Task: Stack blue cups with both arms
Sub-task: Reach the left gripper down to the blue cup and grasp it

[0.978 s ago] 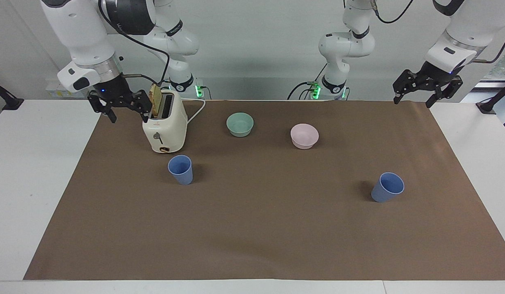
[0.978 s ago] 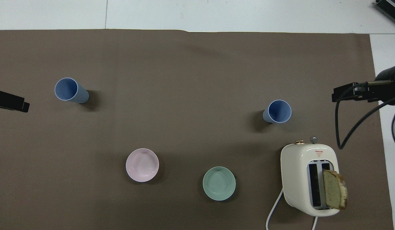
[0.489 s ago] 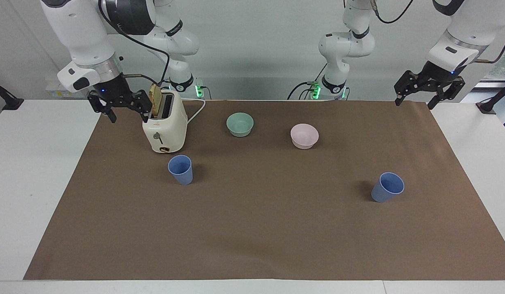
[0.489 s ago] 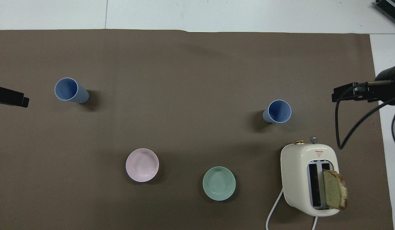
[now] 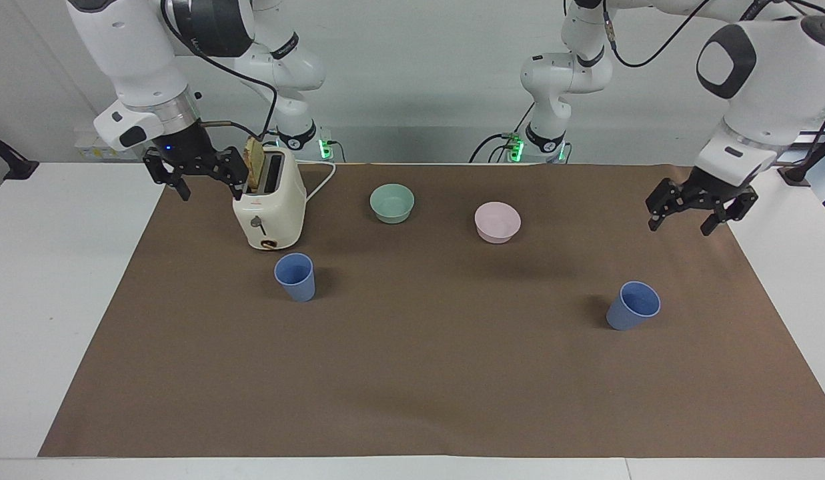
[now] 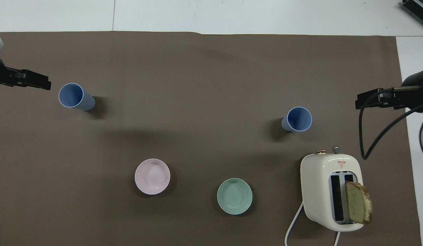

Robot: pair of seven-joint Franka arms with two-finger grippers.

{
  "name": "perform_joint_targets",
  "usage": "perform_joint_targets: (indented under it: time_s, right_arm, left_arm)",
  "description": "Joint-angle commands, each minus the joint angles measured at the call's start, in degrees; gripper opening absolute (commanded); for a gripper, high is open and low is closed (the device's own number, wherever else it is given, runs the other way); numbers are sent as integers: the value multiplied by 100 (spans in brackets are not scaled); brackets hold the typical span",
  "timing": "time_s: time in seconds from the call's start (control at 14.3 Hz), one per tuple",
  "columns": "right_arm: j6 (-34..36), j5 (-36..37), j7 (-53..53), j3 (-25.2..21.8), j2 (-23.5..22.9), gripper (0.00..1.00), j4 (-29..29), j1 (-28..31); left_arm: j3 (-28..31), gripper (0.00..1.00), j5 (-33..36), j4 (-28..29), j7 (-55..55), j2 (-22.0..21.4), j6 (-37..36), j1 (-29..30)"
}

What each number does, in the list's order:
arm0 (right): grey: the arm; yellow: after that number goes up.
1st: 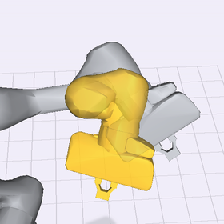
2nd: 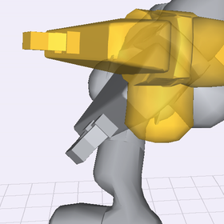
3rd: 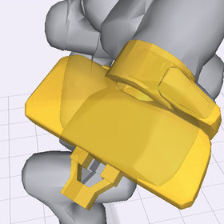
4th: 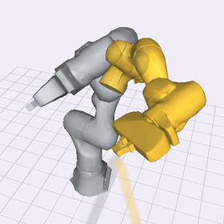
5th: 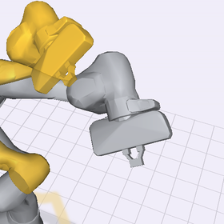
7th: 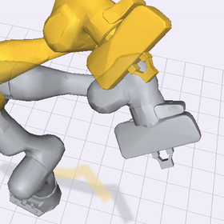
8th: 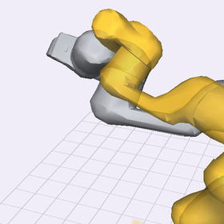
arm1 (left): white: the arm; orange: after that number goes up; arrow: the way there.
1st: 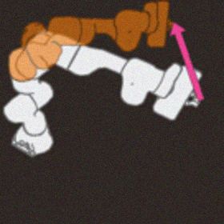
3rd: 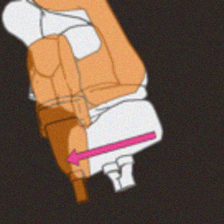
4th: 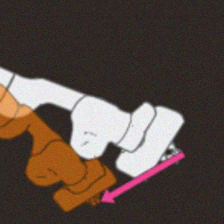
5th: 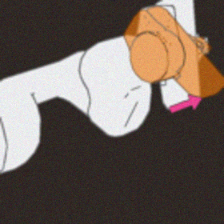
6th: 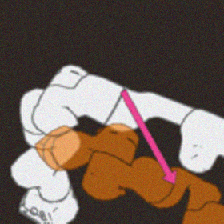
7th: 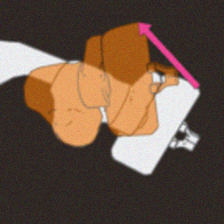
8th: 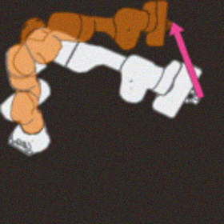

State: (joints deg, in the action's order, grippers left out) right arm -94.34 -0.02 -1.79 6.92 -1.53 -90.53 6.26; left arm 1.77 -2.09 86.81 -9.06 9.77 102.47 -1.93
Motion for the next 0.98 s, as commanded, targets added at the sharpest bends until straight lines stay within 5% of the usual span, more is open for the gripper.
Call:
perform_joint_targets:
  time_s: [0.0, 0.91]
  right_arm:
    - [-49, 64, -76, 37, 65, 100, -96, 50]
    - [-129, 64, -67, 2, 65, 100, -96, 113]
  left_arm:
    - [-27, 100, 60, 415, -8, 95, 667, 61]
    - [-36, 100, -63, 1724, -316, 701, 2689, 535]
